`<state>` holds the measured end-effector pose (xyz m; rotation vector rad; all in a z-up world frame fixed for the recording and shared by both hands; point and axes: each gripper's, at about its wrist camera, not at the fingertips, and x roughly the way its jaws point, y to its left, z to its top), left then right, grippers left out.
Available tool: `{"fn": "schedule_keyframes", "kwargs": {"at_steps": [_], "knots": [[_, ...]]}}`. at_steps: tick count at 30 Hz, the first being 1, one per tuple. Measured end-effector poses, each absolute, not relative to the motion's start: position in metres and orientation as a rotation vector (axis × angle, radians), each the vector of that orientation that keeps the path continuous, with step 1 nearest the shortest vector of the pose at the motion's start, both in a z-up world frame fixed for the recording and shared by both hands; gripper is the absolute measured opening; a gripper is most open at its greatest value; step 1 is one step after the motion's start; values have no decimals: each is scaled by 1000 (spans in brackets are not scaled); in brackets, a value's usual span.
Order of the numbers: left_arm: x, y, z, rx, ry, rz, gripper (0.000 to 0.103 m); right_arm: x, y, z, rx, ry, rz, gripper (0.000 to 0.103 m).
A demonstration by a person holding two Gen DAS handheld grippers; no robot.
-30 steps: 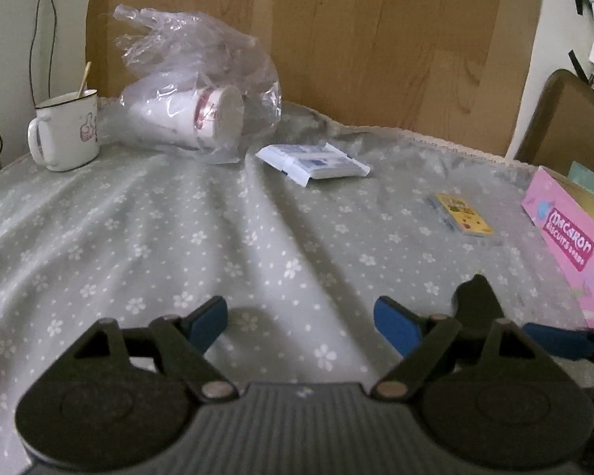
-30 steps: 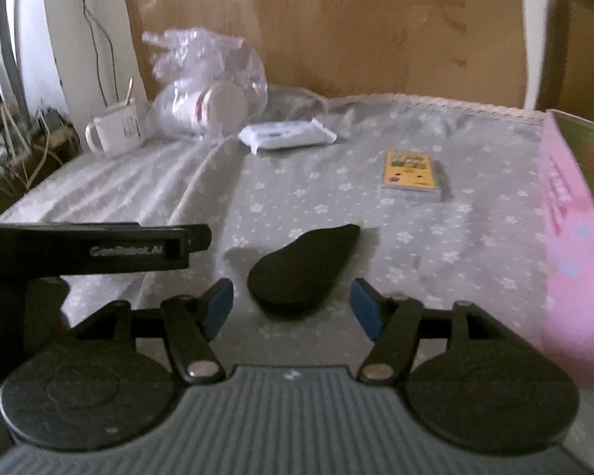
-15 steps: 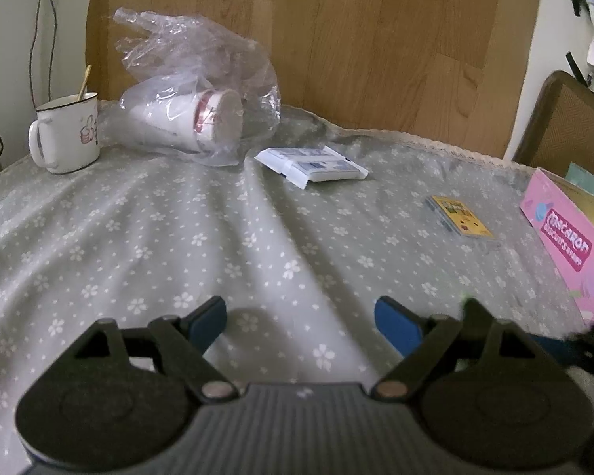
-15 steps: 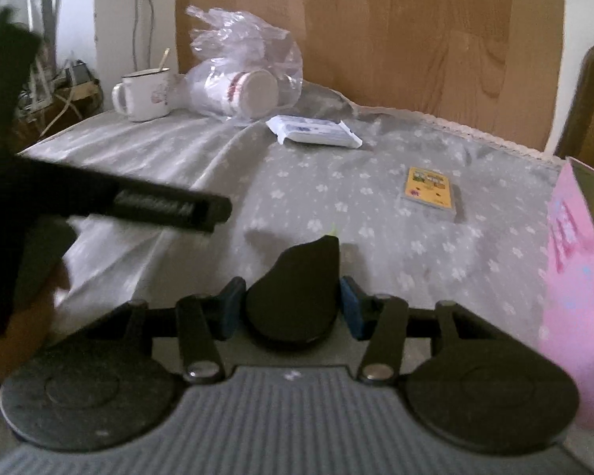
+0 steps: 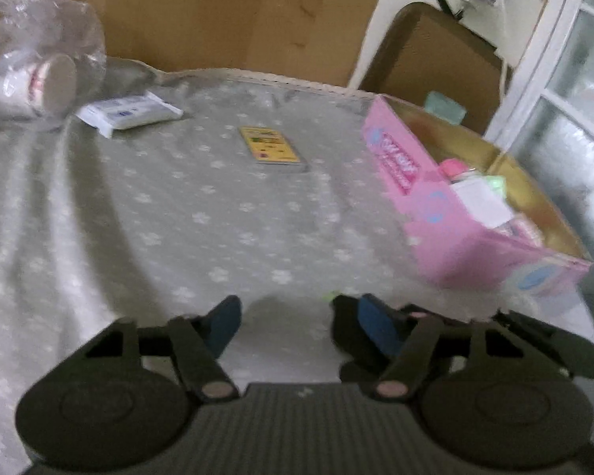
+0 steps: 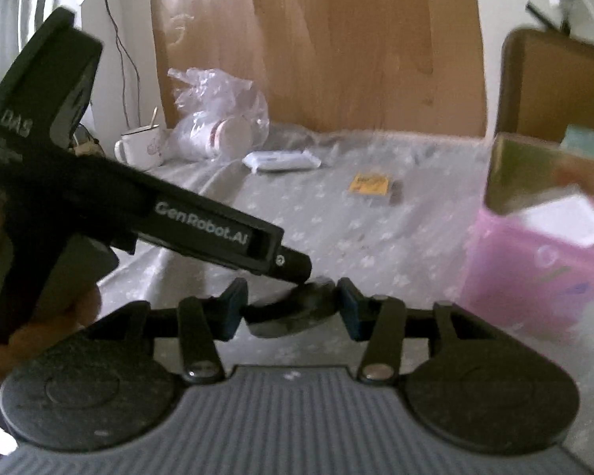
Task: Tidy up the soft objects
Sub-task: 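Close the left gripper on the black pouch while the right gripper releases it, then carry the black pouch over the tin and open the left gripper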
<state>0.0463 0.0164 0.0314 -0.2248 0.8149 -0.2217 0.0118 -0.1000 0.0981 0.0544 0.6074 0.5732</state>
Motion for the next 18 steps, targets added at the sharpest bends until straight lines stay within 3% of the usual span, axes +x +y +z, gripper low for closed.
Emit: {"fn": "schedule_keyframes", "kwargs": {"at_steps": [2, 11, 18], "knots": [[48, 13, 36, -265, 826, -273, 41, 10, -104, 102, 46, 567, 563, 52], [73, -43, 95, -259, 741, -406, 41, 15, -152, 137, 26, 352, 415, 49], [108, -116, 126, -176, 671, -500, 41, 43, -209, 143, 32, 294, 268, 49]]}}
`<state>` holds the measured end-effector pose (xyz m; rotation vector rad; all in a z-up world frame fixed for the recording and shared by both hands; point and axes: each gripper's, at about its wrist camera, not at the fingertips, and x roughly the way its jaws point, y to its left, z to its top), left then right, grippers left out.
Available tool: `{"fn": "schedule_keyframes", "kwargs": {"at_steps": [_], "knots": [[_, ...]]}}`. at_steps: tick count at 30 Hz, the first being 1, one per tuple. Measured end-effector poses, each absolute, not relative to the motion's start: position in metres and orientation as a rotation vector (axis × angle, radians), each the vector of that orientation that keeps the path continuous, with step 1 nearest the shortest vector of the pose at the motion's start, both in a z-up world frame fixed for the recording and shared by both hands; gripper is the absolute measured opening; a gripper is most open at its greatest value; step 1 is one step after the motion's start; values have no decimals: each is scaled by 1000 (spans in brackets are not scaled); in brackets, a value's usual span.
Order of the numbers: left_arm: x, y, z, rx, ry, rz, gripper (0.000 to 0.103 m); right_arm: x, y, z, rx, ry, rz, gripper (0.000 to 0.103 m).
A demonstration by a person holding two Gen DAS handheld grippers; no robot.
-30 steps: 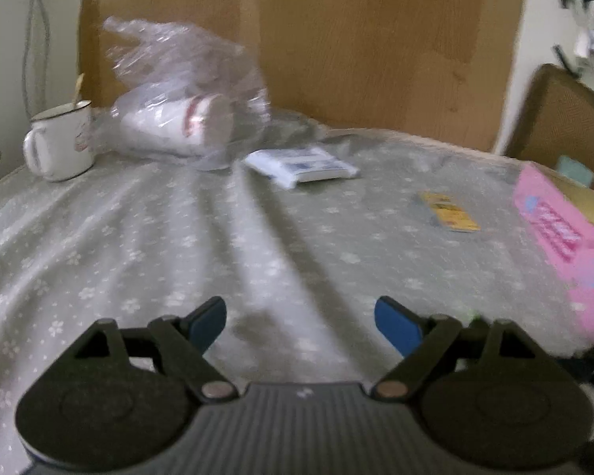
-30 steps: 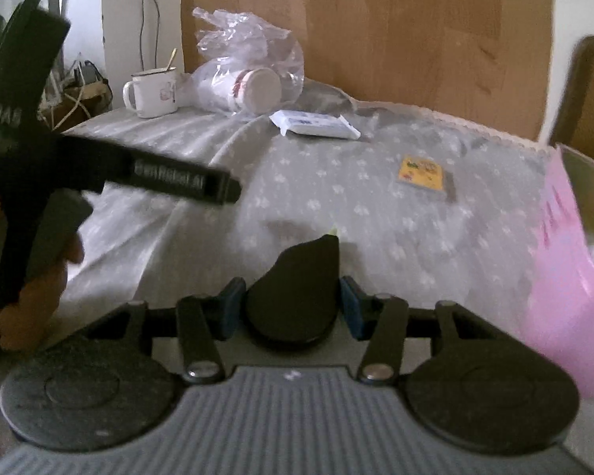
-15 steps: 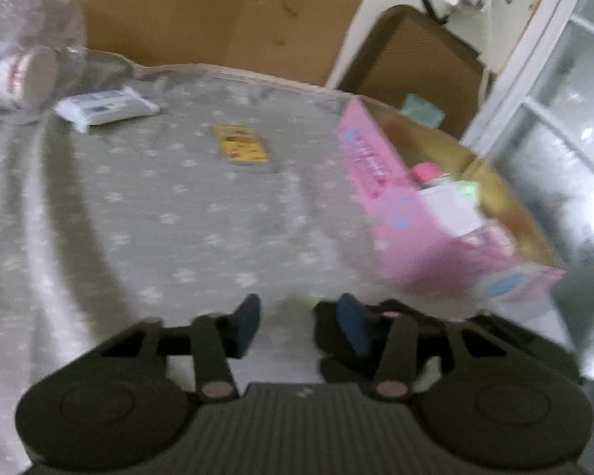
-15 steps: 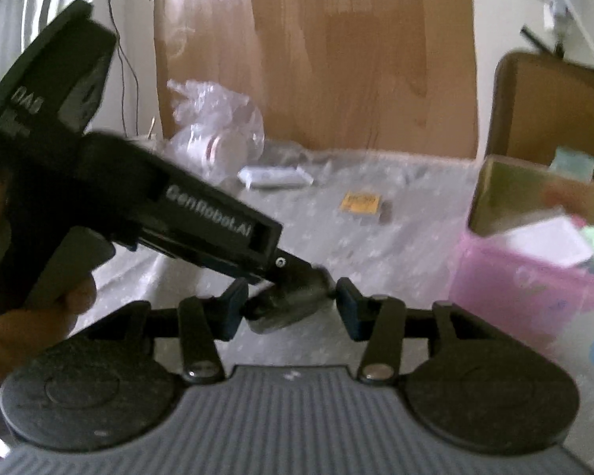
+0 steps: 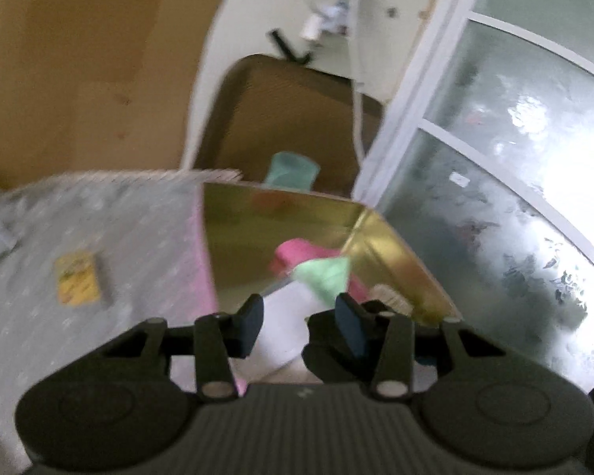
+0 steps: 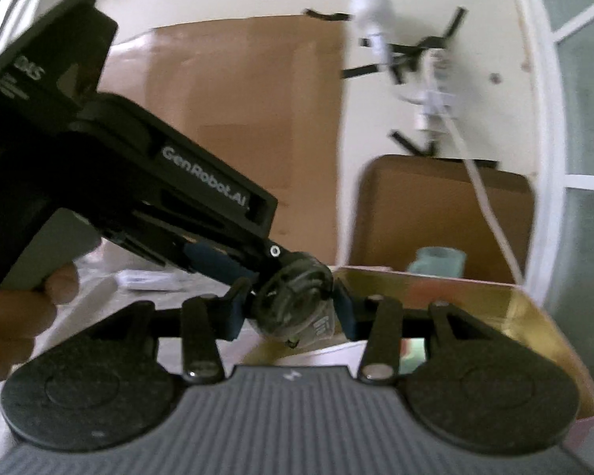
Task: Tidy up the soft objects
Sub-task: 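Carry the black pouch over the tin and open the left gripper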
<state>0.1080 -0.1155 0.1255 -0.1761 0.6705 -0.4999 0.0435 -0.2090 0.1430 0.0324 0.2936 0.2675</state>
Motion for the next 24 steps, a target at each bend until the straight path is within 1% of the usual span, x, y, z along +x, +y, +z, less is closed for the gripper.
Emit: {"fn": "schedule_keyframes", "kwargs": {"at_steps": [1, 3, 5, 6, 7, 10, 12, 16, 18, 24], "knots": [[115, -127, 125, -169, 670, -510, 42, 49, -216, 141, 31, 297, 247, 49], [126, -142, 121, -158, 673, -527, 49, 61, -232, 131, 29, 318, 209, 49], [138, -157, 113, -141, 679, -523, 54, 75, -241, 119, 14, 361, 163, 50], [143, -163, 109, -127, 683, -504, 54, 80, -245, 114, 10, 381, 135, 55], [147, -166, 104, -114, 690, -482, 54, 82, -250, 110, 17, 396, 110, 55], [151, -162, 90, -107, 711, -441, 55, 76, -265, 102, 91, 401, 97, 56], [151, -154, 83, -99, 718, -409, 57, 73, -270, 99, 115, 395, 69, 56], [147, -141, 76, -67, 711, -351, 57, 62, -276, 99, 199, 395, 53, 56], [143, -135, 76, -49, 699, -333, 61, 59, -272, 101, 209, 389, 54, 56], [132, -112, 77, -9, 658, -272, 63, 62, -250, 113, 196, 375, 97, 56]]}}
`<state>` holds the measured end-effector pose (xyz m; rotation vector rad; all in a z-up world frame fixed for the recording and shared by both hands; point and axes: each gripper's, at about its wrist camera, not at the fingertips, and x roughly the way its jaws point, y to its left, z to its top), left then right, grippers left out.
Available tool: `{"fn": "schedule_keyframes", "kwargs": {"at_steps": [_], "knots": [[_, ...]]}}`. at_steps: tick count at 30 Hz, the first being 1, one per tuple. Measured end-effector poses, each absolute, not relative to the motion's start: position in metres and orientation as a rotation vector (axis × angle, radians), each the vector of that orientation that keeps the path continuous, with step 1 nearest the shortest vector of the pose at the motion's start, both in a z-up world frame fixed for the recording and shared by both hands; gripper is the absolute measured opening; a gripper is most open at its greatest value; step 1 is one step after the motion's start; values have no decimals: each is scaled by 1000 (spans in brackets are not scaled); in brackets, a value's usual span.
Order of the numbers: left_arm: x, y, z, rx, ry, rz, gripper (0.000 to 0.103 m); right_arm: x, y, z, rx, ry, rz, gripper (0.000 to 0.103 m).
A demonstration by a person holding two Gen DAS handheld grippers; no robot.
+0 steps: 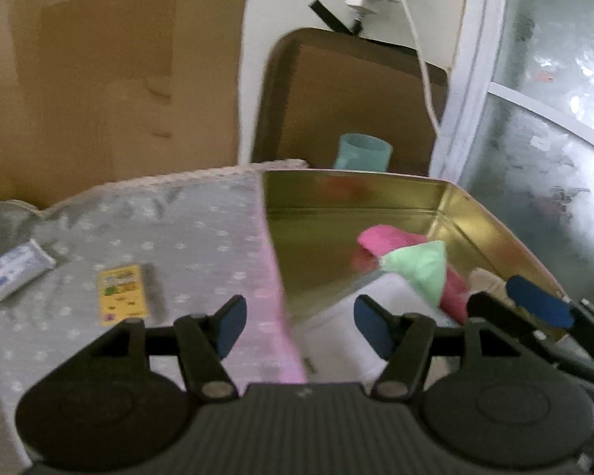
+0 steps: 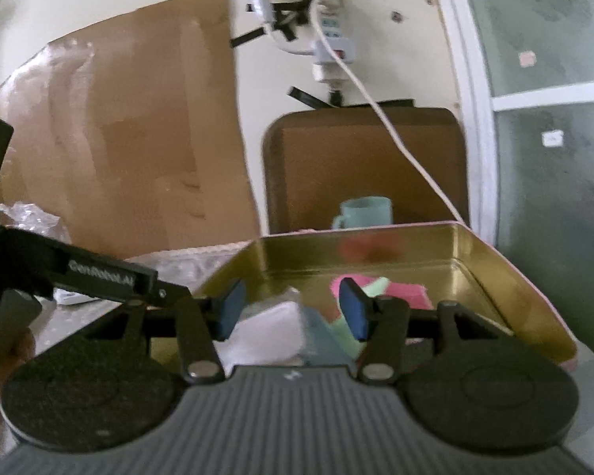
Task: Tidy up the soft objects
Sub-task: 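Carry the black pouch over the tin and open the left gripper, then grasp the white wet-wipe packet with the right gripper and lift it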
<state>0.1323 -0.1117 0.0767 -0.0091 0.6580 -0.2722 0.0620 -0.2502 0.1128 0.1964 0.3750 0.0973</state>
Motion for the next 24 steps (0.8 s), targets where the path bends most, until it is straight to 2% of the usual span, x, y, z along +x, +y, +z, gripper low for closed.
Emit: {"fn": "schedule_keyframes", "kwargs": {"at_steps": [6, 10, 15, 20, 22, 23, 24], "knots": [[128, -68, 70, 12, 637, -172, 66, 68, -213, 126, 188, 368, 176, 56], [125, -12, 51, -41, 649, -96, 67, 77, -179, 133, 166, 385, 263, 57], [122, 72, 26, -145, 674, 55, 67, 103, -121, 133, 132, 458, 408, 58], [109, 150, 14, -250, 623, 210, 68, 156, -53, 119, 152, 582, 539, 60], [104, 172, 12, -335, 614, 238, 71, 182, -21, 107, 150, 627, 584, 70], [101, 182, 13, -379, 584, 217, 72, 194, -6, 102, 136, 645, 603, 80], [100, 186, 15, -385, 572, 244, 72, 207, 9, 98, 119, 663, 618, 84]]}}
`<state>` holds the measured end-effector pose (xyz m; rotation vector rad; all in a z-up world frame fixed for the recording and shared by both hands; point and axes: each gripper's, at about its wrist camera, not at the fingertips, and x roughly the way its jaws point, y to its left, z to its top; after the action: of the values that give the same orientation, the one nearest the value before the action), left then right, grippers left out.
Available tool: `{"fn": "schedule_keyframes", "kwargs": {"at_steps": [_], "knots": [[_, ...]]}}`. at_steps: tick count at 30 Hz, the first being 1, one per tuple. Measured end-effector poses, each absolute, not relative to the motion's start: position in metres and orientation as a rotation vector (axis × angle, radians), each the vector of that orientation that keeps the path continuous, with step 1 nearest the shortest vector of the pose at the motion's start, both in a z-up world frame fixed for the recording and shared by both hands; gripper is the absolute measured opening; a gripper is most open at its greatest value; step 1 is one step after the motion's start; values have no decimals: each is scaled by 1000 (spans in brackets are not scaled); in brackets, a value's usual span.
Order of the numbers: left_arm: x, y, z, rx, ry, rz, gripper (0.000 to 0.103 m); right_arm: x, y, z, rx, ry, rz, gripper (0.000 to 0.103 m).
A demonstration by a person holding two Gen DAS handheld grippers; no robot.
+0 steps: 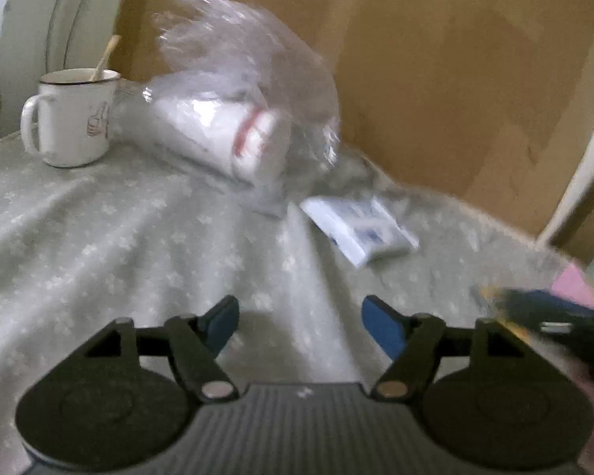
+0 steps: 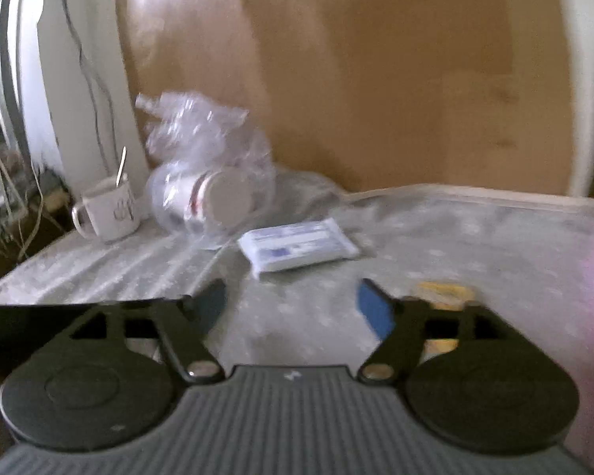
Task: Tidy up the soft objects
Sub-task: 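Grasp the white wet-wipe packet with the right gripper and lift it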
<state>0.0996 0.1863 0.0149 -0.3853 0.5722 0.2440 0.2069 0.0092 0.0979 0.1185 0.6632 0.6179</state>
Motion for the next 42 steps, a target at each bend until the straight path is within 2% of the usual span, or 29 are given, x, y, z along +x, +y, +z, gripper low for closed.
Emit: {"fn": "schedule_keyframes", "kwargs": {"at_steps": [5, 10, 13, 14, 15, 18, 31, 36, 42], "knots": [[96, 220, 14, -558, 564, 286, 72, 266, 70, 71, 0, 746, 630, 92], [92, 224, 15, -579, 569, 273, 74, 310, 102, 46, -135, 831, 599, 103], [92, 221, 15, -570, 580, 250, 74, 325, 96, 43, -84, 859, 619, 103], [96, 217, 13, -568, 583, 247, 74, 323, 95, 44, -94, 851, 625, 97], [96, 217, 13, -567, 584, 246, 74, 319, 93, 45, -103, 839, 631, 92], [96, 215, 13, -561, 586, 248, 75, 299, 82, 50, -107, 822, 624, 88], [92, 178, 21, -317, 528, 266, 76, 132, 7, 81, -174, 754, 705, 87], [82, 131, 28, -241, 566, 95, 76, 64, -55, 83, -127, 741, 627, 87], [53, 31, 29, -176, 694, -239, 76, 20, -113, 84, -32, 724, 503, 87]]}}
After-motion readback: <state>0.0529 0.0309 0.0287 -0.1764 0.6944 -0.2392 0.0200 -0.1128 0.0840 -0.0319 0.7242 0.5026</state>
